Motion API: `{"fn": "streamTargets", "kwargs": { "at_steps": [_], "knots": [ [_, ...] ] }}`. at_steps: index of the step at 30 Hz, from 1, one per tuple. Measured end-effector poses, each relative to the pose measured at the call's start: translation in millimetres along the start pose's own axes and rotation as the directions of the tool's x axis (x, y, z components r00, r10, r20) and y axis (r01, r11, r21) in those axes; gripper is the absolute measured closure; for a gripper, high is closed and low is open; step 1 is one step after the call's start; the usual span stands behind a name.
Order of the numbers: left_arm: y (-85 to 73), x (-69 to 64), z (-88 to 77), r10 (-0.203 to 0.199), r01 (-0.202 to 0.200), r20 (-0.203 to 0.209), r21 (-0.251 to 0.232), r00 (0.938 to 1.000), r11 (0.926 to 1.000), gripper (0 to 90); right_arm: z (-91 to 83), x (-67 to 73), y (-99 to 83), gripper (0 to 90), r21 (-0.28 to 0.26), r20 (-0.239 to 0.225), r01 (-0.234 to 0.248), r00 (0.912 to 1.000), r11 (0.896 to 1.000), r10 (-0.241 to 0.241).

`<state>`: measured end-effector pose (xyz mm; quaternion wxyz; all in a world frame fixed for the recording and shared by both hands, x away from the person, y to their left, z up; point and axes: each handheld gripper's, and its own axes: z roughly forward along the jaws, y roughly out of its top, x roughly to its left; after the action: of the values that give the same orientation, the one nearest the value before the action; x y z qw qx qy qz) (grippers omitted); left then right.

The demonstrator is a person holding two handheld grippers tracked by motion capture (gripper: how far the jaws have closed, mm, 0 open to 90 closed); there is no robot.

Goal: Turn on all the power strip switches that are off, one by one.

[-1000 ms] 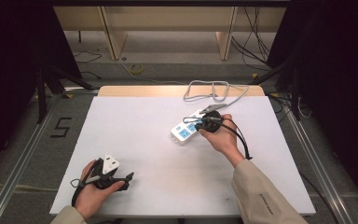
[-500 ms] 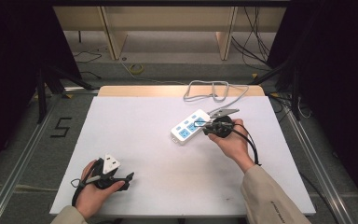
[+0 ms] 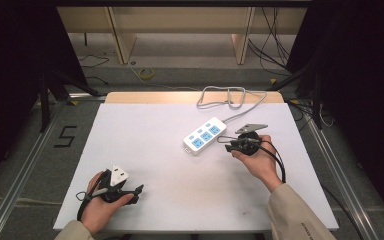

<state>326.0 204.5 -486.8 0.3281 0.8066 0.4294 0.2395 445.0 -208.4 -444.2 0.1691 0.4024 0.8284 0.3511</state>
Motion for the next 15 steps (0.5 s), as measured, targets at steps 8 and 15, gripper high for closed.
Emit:
{"fn": "streamTargets", "kwargs": {
  "at_steps": [8, 15],
  "knots": [
    [0.0, 0.3, 0.2, 0.003, -0.003, -0.003, 0.000, 1.0000, 1.0000, 18.8, -11.3, 0.6, -17.2, 60.5, -0.030, 0.007, -0.008, 0.9999, 1.000, 0.008],
    [-0.2, 0.6, 0.5, -0.003, 0.003, -0.005, -0.003, 1.0000, 1.0000, 18.8, -20.9, 1.9, -33.7, 55.0, -0.064, 0.005, -0.006, 1.0000, 0.998, 0.007]
  ]
}}
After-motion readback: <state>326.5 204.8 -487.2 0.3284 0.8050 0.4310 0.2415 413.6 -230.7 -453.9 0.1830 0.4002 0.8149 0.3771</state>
